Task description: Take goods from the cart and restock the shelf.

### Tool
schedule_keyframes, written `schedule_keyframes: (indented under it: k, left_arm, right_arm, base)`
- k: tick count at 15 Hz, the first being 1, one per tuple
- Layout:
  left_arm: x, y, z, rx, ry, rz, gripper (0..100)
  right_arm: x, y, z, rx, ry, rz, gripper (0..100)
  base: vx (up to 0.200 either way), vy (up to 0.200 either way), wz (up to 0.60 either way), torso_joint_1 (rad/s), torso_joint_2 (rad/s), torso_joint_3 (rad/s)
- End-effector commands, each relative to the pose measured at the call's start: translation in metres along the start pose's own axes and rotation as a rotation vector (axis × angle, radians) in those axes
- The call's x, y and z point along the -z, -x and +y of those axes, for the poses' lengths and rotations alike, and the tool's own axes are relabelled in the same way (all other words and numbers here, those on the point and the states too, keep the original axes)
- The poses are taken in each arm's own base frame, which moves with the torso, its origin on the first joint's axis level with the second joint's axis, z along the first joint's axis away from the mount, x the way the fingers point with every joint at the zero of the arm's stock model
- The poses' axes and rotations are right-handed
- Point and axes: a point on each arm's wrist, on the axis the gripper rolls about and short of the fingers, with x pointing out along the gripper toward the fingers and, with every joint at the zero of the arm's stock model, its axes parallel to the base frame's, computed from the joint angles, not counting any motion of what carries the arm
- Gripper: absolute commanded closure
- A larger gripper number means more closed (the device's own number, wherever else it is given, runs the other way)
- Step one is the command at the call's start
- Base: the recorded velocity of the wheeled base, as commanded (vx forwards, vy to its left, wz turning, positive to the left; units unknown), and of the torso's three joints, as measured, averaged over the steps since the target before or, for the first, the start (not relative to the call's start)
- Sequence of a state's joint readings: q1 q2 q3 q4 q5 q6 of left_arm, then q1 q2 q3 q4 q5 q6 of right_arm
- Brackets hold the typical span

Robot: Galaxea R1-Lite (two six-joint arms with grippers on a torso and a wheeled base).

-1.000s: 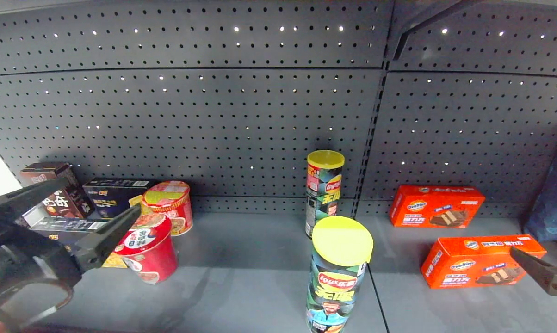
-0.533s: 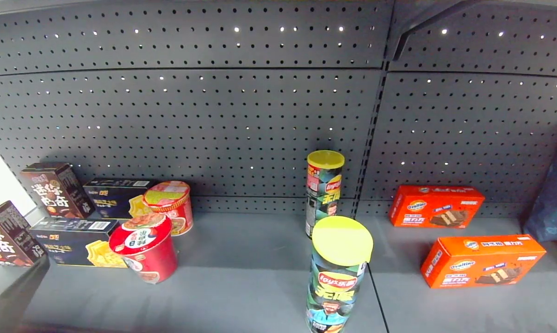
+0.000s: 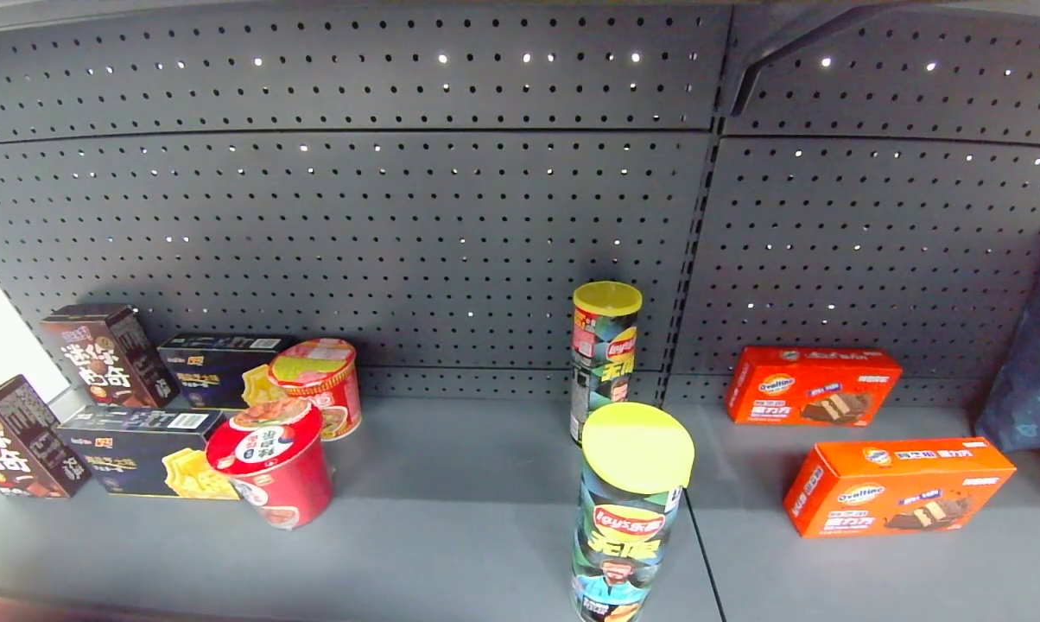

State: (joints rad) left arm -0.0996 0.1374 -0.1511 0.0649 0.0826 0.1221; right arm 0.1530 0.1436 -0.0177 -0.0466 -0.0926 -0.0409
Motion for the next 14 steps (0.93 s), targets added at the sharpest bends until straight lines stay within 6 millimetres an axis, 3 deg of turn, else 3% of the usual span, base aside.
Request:
schedule_keyframes:
  k: [1,2,4,8,14]
  left_arm:
    - [0.0241,-0.0025,-0.0034,0.010,0.003,0.017,0]
    - [0.0276,-0.0068,-0.0052,0.046,0.033,-0.049,0]
    - [0.0307,-0.0065,-0.0066,0.096,0.090,-0.016,0]
    - [0.0309,-0.0064,-0.0067,0.101,0.095,-0.011,0]
    - [0.0308,-0.0063,-0.0077,0.148,0.073,-0.012,0]
  right_arm:
    - [0.0030,0.0035,-0.0002,-0.009,-0.004,-0.040,0]
    - [0.0031,0.0033,-0.0004,0.002,-0.006,-0.041,0]
    - [0.0031,0.0034,-0.0007,0.014,-0.006,-0.040,0]
    - [0.0031,0.0038,-0.0043,0.212,-0.013,-0.032,0]
    - [0.0031,0.0033,-0.0010,0.058,-0.042,-0.038,0]
  base:
    - [0.000,0.000,0.00,0.000,0.00,0.000]
    - [0.000,0.000,0.00,0.000,0.00,0.000]
    - [0.000,0.000,0.00,0.000,0.00,0.000]
    - [0.000,0.000,0.00,0.000,0.00,0.000]
    - [0.000,0.000,0.00,0.000,0.00,0.000]
